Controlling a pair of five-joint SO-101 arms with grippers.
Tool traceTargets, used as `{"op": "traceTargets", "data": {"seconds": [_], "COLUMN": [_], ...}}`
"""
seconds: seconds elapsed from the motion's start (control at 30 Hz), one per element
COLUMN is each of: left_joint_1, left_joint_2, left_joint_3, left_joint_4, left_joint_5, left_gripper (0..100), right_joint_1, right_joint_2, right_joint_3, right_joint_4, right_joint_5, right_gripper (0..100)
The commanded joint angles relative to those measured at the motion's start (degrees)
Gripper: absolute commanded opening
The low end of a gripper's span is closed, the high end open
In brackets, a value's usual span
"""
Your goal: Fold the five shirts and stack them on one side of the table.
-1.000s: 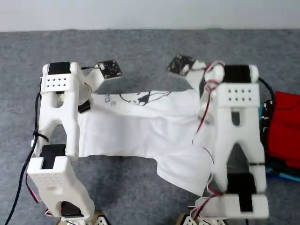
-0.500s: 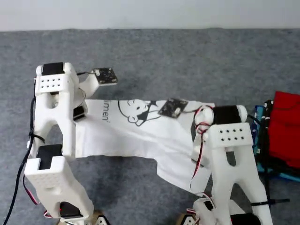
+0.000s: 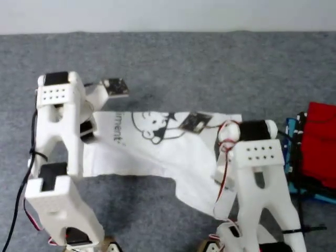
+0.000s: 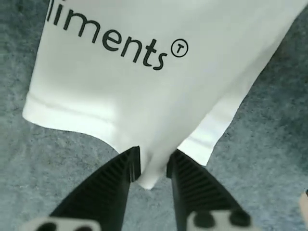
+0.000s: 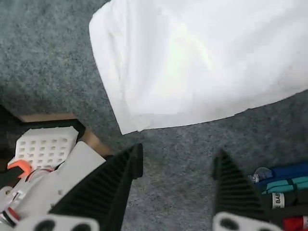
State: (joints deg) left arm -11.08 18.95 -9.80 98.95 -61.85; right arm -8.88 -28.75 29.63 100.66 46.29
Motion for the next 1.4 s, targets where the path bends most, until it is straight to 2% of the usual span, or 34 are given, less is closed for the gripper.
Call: {"op": "traceTargets", "data": {"seconds": [0.0,0.13,0.4,0.5,0.63,0.73,0.83,0.93,1.07,1.2,1.37], "left_joint_1": [-0.35,-0.35,-1.58,-1.49,0.26,2.2,4.48,6.51,7.12,5.71,4.48], "left_joint_2": [-7.56,-13.19,-21.1,-20.66,-15.12,-10.02,-6.42,-2.99,3.25,10.02,14.51], "left_joint_3": [-0.04,-0.04,-0.04,0.04,0.48,0.48,0.48,1.36,3.03,2.86,2.86], "left_joint_4": [1.58,1.58,1.49,0.97,-4.31,-7.21,-10.55,-15.21,-21.27,-21.36,-21.36], "left_joint_5": [0.26,0.26,0.09,1.32,12.75,24.18,34.9,41.41,45.71,46.07,46.07], "left_gripper": [11,14,15,13,1,1,1,1,1,1,1], "right_joint_1": [-0.48,-0.13,0.13,0.13,0.75,0.92,1.01,1.01,3.82,8.13,10.15], "right_joint_2": [-2.33,-1.71,5.32,9.19,16.4,22.46,28.35,34.51,42.86,51.03,57.98], "right_joint_3": [-3.6,-8.35,-14.15,-16.09,-18.02,-20.92,-24.62,-27.69,-31.65,-37.1,-42.9], "right_joint_4": [2.33,2.24,1.98,-1.71,-11.91,-17.89,-20.79,-24.48,-29.41,-30.46,-27.3], "right_joint_5": [-1.41,-1.41,-1.58,-3.87,-11.43,-16.7,-20.31,-21.89,-21.89,-21.89,-21.89], "right_gripper": [30.7,30.7,30.7,29.9,15.4,0.1,3.5,0.9,1.0,1.0,1.0]}}
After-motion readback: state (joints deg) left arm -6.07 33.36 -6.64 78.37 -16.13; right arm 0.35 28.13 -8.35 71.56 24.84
